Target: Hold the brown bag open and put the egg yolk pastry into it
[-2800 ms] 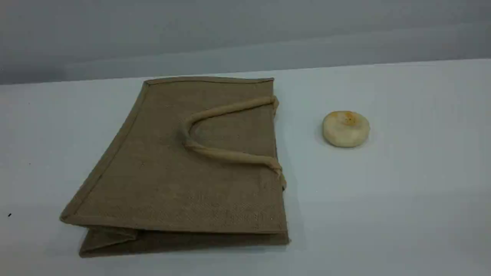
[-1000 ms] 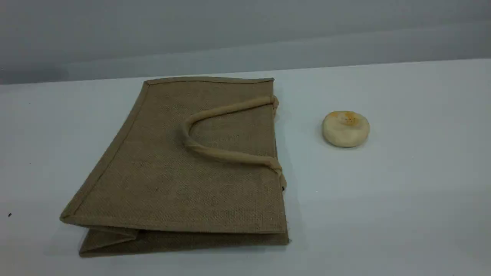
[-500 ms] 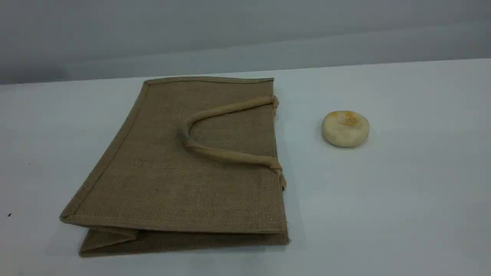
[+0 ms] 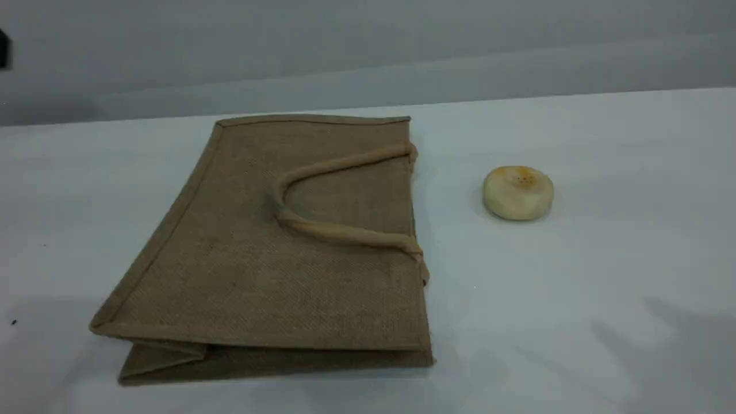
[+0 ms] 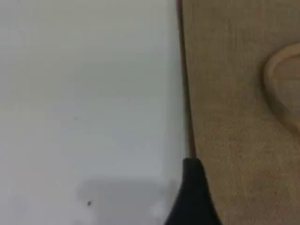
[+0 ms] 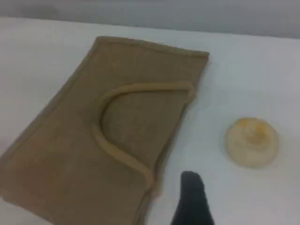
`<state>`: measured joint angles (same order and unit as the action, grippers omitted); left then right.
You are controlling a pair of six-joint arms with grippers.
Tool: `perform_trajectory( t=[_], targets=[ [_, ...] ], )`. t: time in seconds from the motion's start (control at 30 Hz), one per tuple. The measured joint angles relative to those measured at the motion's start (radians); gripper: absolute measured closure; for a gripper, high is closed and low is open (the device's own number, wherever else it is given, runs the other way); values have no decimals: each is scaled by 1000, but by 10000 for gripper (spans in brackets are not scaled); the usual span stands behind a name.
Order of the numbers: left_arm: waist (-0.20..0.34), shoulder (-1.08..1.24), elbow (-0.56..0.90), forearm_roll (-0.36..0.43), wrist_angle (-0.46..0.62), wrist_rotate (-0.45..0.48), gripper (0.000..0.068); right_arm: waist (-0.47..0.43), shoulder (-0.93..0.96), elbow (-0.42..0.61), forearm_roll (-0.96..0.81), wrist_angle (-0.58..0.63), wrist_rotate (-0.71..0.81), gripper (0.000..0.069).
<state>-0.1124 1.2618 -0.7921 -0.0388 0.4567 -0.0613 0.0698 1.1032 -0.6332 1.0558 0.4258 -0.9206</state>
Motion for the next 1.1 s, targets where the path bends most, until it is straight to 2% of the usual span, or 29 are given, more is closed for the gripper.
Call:
perform_trajectory(
  t=[0.17, 0.37, 0.63, 0.8, 0.97, 1.1],
  targets=[
    [0, 151, -30, -70, -64, 2, 199, 0, 150, -80, 126, 3, -84, 242],
    [-34, 325, -129, -74, -80, 5, 199, 0, 287, -142, 196, 5, -148, 242],
    [-116, 527, -282, -74, -77, -3, 199, 0, 412, -146, 303, 13, -249, 242],
    [-121, 645, -358, -77, -83, -68, 199, 0, 426, -145, 357, 22, -304, 242],
    [-125, 751, -427, -102, -72, -69, 199, 0, 426, -145, 366, 21, -323, 242],
    [-149, 808, -478, -102, -67, -64, 199, 0, 426, -145, 366, 18, -323, 242]
  ],
)
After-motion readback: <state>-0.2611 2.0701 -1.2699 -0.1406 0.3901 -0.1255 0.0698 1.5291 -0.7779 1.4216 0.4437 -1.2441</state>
